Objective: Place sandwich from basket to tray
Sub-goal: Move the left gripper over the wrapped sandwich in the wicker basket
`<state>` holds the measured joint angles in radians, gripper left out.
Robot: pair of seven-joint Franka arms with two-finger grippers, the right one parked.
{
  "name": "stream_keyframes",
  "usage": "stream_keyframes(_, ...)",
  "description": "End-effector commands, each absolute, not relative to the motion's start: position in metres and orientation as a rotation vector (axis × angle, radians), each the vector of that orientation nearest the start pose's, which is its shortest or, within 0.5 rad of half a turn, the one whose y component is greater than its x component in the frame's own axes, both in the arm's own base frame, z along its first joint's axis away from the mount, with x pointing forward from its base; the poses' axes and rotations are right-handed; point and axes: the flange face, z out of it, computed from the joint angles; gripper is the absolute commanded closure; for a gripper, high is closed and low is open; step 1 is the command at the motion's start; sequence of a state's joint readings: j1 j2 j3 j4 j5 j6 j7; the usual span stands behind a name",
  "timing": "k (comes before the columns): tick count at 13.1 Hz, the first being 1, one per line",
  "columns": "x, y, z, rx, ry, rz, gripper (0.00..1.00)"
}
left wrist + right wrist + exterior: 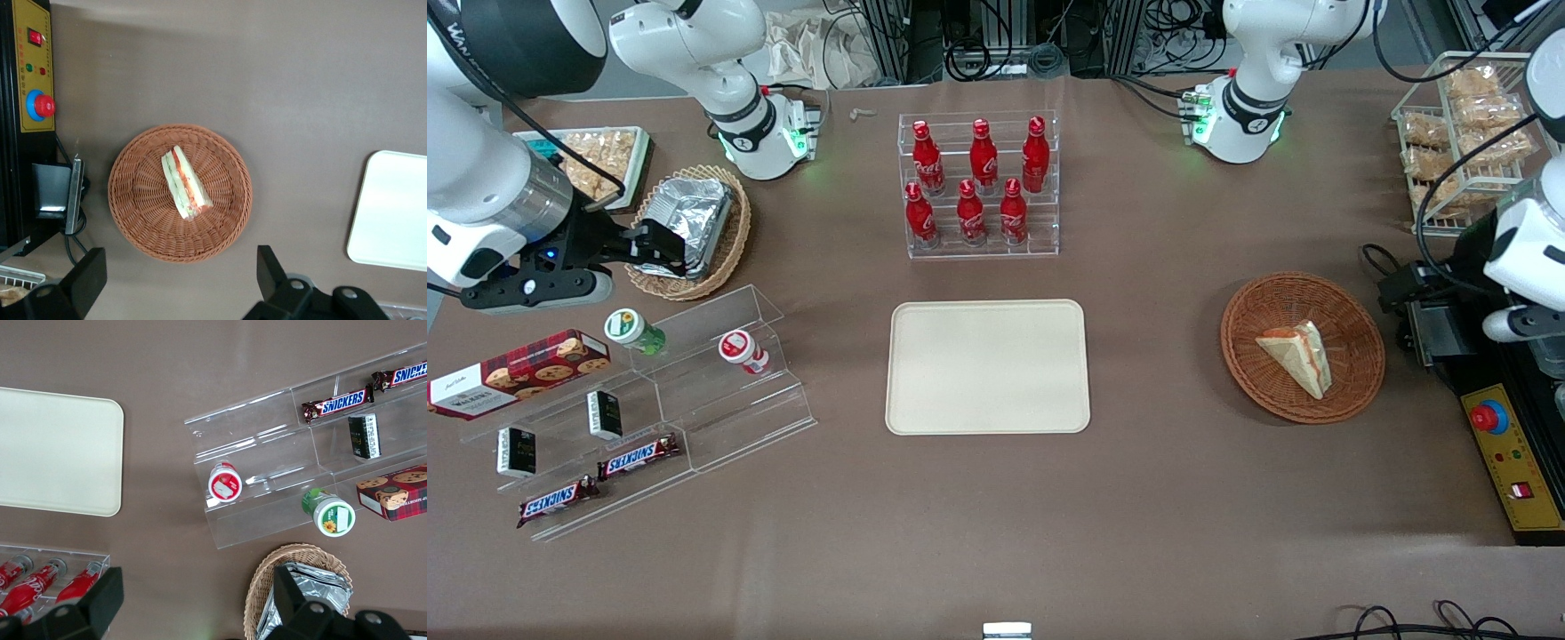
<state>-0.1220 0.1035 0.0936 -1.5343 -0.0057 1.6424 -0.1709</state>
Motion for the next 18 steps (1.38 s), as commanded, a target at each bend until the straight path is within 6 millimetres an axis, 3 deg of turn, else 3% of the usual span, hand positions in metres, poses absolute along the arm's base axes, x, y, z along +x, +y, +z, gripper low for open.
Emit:
stream_keyframes(1, 0.601, -0.018, 0.590, -3.105, -0.245, -0.018, 0.00)
stream_keyframes(4, 0.604, -0.018, 0.580, -3.096, -0.234, 0.010, 0.00)
stream_keyframes(8, 0.608, -0.019, 0.527, -3.081, -0.298, 0.067, 0.00)
stream_keyframes(11, 0.586, -0.016, 0.484, -3.061, -0.572, -0.032, 0.00)
stream_keyframes(14, 0.574, -0.015, 0.447, -2.995, -0.856, -0.011, 0.00)
stream_keyframes(18, 0.555, -0.006, 0.407, -2.998, -0.911, -0.049, 0.00)
